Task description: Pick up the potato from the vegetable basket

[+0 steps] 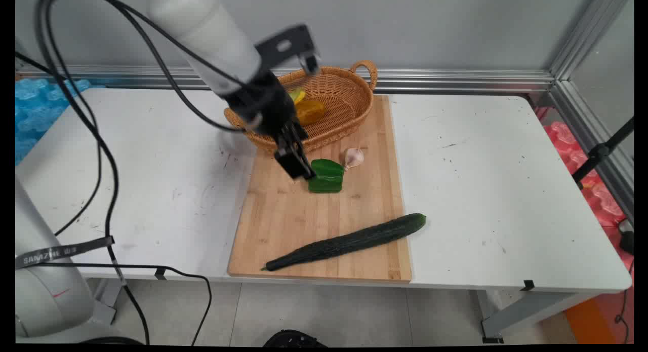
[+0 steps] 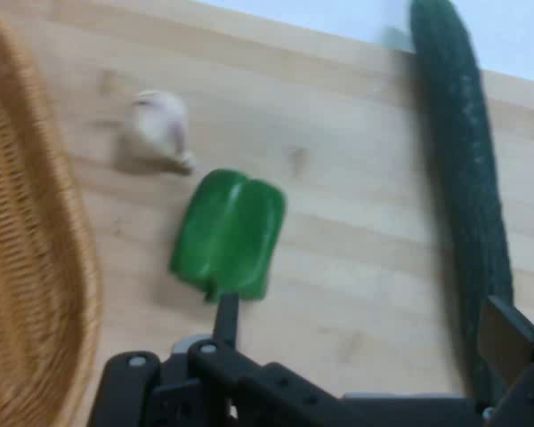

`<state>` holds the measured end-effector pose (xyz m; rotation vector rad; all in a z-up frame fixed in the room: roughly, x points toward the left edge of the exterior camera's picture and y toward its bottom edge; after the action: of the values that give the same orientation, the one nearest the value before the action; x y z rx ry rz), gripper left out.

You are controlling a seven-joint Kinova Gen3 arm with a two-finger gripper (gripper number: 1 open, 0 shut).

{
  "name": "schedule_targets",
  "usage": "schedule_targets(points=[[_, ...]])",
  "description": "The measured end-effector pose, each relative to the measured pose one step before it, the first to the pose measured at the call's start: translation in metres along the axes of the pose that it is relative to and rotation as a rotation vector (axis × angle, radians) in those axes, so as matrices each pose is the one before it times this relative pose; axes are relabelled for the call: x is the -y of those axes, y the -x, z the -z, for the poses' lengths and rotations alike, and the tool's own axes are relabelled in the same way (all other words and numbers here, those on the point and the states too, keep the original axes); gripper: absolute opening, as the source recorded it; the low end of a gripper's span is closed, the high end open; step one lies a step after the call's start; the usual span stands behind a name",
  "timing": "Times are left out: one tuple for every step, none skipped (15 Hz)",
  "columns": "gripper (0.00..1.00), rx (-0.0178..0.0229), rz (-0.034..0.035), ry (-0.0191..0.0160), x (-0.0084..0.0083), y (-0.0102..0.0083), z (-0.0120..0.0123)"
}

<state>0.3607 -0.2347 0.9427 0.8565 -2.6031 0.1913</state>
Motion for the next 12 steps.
schedule_targets(points=[[1.00, -0.00949, 0.01848, -0.01113, 0.00872, 0.00449, 0.00829], [1.00, -0.00747, 0.01566, -0.00924, 0.00737, 0.00344, 0.00653], [1.00, -0.00881, 0.01808, -0.01231, 0.00920, 0.00338, 0.00707], [1.00, -0.00711, 0.01512, -0.01105, 0.00791, 0.00258, 0.00544], [1.00, -0.00530, 0.01272, -0.00982, 0.00666, 0.00201, 0.00412], [1.00, -0.00715, 0.01535, -0.01280, 0.00826, 0.00177, 0.00439], [1.00, -0.01176, 0.02524, -0.02154, 0.01375, 0.00232, 0.00575], [1.00, -0.00709, 0.01513, -0.01345, 0.00819, 0.00078, 0.00245], [1.00, -0.01006, 0.01646, -0.01633, 0.00973, 0.00004, 0.00187], [1.00, -0.00922, 0.01510, -0.01549, 0.00954, -0.00071, 0.00030], [1.00, -0.00604, 0.01133, -0.01216, 0.00783, -0.00101, -0.00104], [1.00, -0.00274, 0.00601, -0.00839, 0.00511, -0.00089, -0.00140]])
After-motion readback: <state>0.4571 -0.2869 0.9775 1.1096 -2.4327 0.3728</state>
